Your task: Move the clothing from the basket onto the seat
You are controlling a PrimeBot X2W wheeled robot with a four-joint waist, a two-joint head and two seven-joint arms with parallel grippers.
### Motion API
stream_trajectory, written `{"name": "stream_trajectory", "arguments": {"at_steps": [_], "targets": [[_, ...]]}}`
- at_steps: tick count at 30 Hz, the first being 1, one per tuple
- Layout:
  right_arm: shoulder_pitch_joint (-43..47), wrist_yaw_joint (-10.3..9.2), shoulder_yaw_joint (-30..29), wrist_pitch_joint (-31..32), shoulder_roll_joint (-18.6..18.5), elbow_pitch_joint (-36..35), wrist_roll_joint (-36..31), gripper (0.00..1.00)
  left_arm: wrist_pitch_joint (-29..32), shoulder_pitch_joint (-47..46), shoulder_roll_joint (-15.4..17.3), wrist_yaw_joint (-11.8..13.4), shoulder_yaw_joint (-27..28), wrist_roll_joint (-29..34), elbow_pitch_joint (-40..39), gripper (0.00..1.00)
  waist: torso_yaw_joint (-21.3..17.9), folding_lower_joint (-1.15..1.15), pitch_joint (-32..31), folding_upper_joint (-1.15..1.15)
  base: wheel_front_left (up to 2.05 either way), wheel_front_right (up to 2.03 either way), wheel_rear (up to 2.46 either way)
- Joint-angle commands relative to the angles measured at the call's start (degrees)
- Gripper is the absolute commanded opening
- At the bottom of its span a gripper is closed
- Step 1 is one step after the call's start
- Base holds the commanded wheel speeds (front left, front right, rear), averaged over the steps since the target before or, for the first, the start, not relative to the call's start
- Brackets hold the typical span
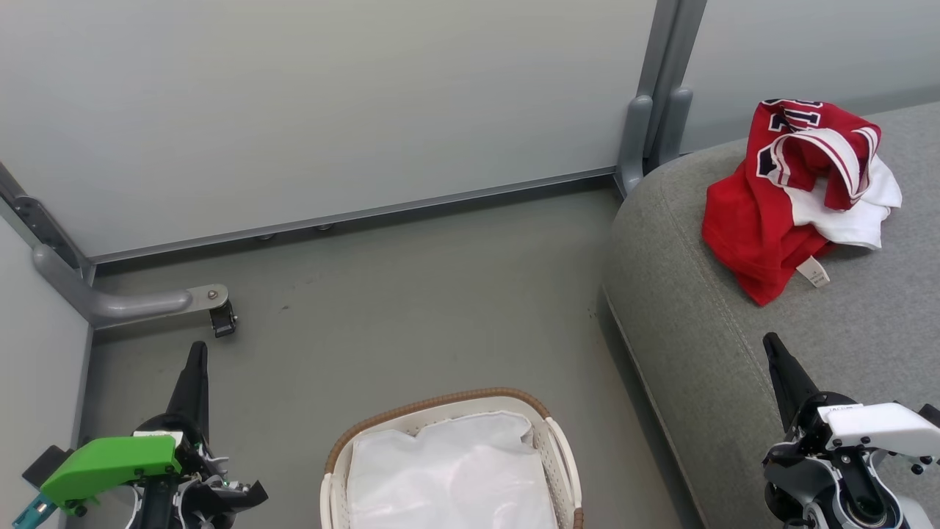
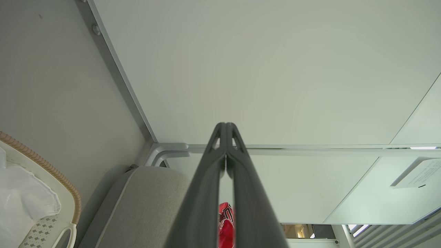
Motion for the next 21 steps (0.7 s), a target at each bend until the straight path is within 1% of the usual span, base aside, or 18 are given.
{"name": "stream_trajectory", "arguments": {"at_steps": [1, 21], "targets": [[-0.53, 0.00, -0.16, 0.06, -0.09, 0.00, -0.25, 0.00, 0.15, -0.62, 0.32, -0.25, 0.11, -0.19, -0.13, 0.00, 0.00, 0.00, 0.00, 0.00, 0.00, 0.00, 0.00], [-0.53, 0.00, -0.20, 0.10, -0.08, 0.01, -0.31, 0.00, 0.14, -0.62, 0.32, -0.25, 0.11, -0.18, -0.12, 0.00, 0.00, 0.00, 0.00, 0.00, 0.00, 0.00, 0.00]]}}
